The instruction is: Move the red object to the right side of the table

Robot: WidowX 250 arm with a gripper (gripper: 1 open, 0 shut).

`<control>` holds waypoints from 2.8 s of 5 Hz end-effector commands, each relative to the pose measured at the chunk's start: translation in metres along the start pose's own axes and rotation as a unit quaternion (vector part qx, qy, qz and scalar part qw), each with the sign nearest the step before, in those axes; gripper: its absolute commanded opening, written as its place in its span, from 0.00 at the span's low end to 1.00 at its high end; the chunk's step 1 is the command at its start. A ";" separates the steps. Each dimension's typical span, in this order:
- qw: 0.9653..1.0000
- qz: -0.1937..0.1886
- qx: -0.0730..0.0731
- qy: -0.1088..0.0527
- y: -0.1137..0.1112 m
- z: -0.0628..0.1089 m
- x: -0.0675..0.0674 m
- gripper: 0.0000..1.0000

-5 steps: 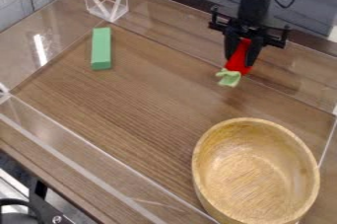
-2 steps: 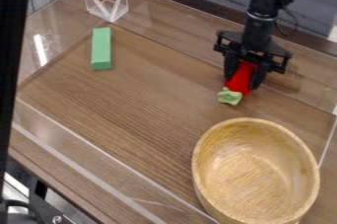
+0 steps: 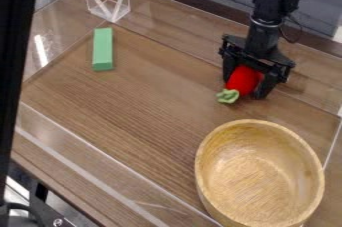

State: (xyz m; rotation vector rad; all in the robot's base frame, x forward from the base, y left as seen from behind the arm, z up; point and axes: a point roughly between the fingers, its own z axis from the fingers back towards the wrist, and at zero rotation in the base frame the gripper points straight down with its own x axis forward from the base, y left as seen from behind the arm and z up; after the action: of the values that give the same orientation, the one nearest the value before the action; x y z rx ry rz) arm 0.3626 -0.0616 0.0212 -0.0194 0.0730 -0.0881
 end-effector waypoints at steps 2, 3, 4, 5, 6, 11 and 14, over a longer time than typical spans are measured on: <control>0.999 0.017 -0.015 -0.026 -0.025 0.040 -0.011 1.00; 0.999 0.023 -0.020 -0.028 -0.022 0.045 -0.013 1.00; 0.999 0.032 -0.018 -0.028 -0.013 0.046 -0.011 1.00; 0.999 0.040 -0.016 -0.029 -0.004 0.048 -0.009 1.00; 0.998 0.049 -0.014 -0.029 0.000 0.054 -0.016 1.00; 0.999 0.028 -0.014 -0.026 -0.022 0.031 -0.024 1.00; 0.999 -0.007 -0.016 -0.028 0.012 0.026 -0.015 1.00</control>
State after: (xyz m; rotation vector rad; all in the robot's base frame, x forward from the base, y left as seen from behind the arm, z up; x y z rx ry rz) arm 0.3406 -0.0487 0.0318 -0.0535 0.0779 -0.0976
